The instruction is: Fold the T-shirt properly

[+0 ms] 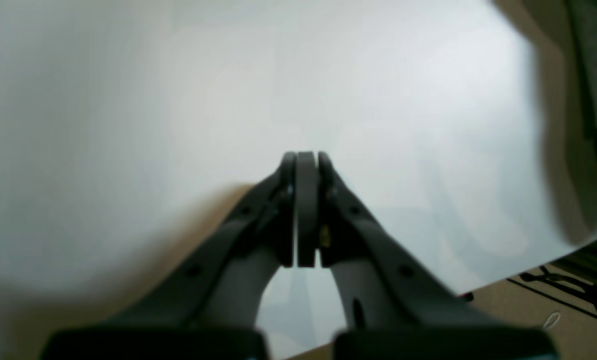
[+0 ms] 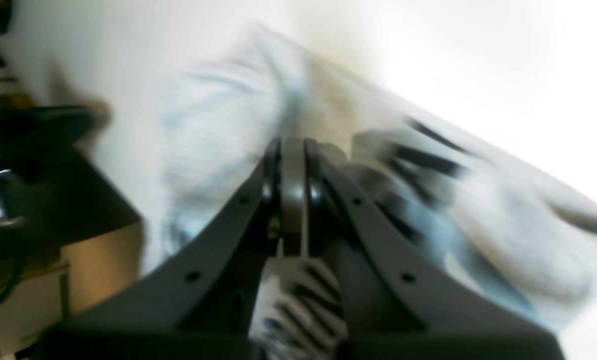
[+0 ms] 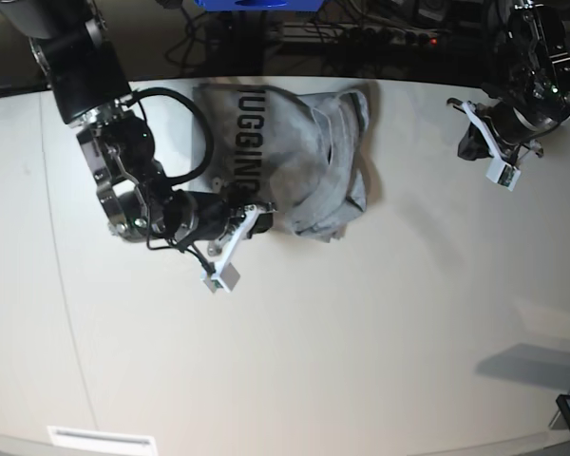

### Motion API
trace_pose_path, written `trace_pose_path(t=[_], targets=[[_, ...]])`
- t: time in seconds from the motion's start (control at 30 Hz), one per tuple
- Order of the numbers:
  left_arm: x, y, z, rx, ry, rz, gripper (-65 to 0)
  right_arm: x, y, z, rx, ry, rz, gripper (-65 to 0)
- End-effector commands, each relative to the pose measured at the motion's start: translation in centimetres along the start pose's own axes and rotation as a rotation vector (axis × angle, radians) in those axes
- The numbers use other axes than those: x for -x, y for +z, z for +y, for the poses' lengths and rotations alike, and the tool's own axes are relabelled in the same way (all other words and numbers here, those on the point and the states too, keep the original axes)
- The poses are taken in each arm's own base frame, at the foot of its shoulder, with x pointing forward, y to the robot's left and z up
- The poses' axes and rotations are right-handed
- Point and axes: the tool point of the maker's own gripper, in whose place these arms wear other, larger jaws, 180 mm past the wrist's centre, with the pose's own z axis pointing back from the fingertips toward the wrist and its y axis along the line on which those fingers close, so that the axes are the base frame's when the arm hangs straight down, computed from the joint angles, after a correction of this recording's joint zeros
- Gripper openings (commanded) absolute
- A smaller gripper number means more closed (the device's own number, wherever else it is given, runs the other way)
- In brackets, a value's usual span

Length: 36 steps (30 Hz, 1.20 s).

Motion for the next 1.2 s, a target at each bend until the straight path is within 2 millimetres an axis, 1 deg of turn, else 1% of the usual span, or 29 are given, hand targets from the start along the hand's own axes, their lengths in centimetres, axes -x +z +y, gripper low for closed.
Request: trace_pose_path(t=[0.0,0.1,0.17,0.27,0.33,0.4,0.5,0.6,0.7,0.77,0.8,1.03,1.07,1.1,1.17], targets=[[-0.9,0.4,0.5,-0.009,-0.015,-0.029,-64.3,-1.3,0.0,1.6,-0.052,0.032,-0.038,-64.7],[-0.9,0.4,0.5,-0.009,-0.015,-0.029,-64.3,-0.9,-0.7,0.8,-0.045,0.014,-0.040,-64.7],[-0.9,0.4,0.5,-0.009,-0.015,-0.029,-64.3,-0.3,-1.3,0.9,-0.048,0.005,-0.023,-64.7],[-0.9,0.4,0.5,-0.009,-0.015,-0.029,-64.3,0.1,-2.0,1.9,-0.063,0.031,-0.016,-64.7],[-0.9,0.4,0.5,-0.009,-0.015,-0.029,-64.3,0.3,-2.7,3.1,-0.085,0.043,-0.013,-64.7],[-0.9,0.4,0.5,-0.009,-0.015,-0.029,-64.3,0.9,-3.6,3.1,-0.087,0.028,0.009,-64.7],[-0.9,0.4,0.5,-0.009,-0.015,-0.029,-64.3,0.9,-4.2,3.6,-0.095,0.022,0.013,-64.7],[-0.9,0.4,0.5,-0.009,-0.015,-0.029,-64.3,0.9,-4.6,4.8,-0.107,0.075,0.029,-64.7],[-0.9,0.4,0.5,-0.009,-0.015,-0.029,-64.3,0.7,-5.0,6.4,-0.137,0.085,0.028,-64.7],[-0.9,0.4,0.5,-0.009,-0.015,-0.029,-64.3,0.7,-5.1,6.8,-0.144,0.087,0.031,-64.7],[-0.9,0.4,0.5,-0.009,-0.015,-0.029,-64.3,0.4,-5.1,7.4,-0.155,0.092,0.026,-64.7],[-0.9,0.4,0.5,-0.009,-0.015,-0.029,-64.3,0.1,-5.2,8.1,-0.168,0.090,0.021,-64.7],[-0.9,0.4,0.5,-0.009,-0.015,-0.029,-64.3,0.0,-5.3,8.4,-0.174,0.089,0.021,-64.7],[-0.9,0.4,0.5,-0.009,-0.015,-0.029,-64.3,0.0,-5.4,9.1,-0.189,0.088,0.021,-64.7],[-1.0,0.4,0.5,-0.009,-0.015,-0.030,-64.3,0.4,-5.5,10.0,-0.208,0.090,0.046,-64.7]])
